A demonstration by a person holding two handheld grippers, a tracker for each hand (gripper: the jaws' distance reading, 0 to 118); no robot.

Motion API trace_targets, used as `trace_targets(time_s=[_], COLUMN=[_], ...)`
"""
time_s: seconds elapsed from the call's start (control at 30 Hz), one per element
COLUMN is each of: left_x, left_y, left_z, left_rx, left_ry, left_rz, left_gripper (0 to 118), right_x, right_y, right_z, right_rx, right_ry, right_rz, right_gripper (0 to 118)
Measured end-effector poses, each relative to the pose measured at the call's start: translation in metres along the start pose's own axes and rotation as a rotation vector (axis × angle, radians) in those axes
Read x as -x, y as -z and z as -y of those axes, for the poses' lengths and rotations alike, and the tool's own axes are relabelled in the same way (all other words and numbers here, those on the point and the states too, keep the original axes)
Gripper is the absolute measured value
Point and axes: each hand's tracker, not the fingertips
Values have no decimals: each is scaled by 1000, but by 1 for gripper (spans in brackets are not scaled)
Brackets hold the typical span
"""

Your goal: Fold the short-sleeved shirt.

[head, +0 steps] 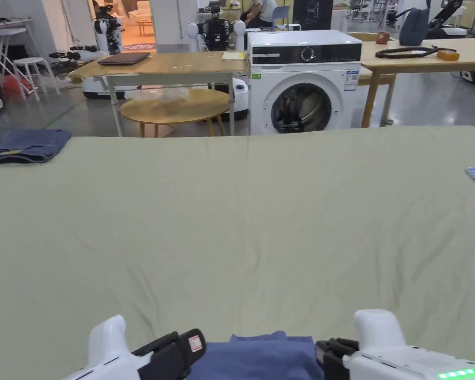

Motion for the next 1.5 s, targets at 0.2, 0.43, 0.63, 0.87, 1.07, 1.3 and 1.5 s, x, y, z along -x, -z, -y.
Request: trace_targets(time_s=[0.2, 0.43, 0.63, 0.87, 1.07, 1.3, 1.5], left_x=[36, 105, 131, 112, 126, 227, 311], left_y=[-20, 26, 76, 93, 45, -78, -166], left_z=[0, 1, 36, 41, 5, -93, -172], left_rx=[-11, 222, 373, 427, 336, 77, -144], left_ry=[-148, -444, -620, -543, -572, -583, -592], left_rz=[66, 342, 315, 233, 242, 95, -71], left_gripper=[0, 76, 90, 21, 17, 17, 17], right_x=[5, -10, -24, -28, -17, 12, 35], right_y=[66, 54, 51, 49, 18, 25, 60], right_z=[42, 28, 37, 41, 10, -30, -44], right_rx=[220, 236, 201, 176, 62, 17, 52], right_ry=[-192, -72, 45, 72, 50, 34, 82], right_rz=[93, 10, -50, -63, -124, -130, -143], right_gripper=[0, 0, 0, 0, 0, 0, 0])
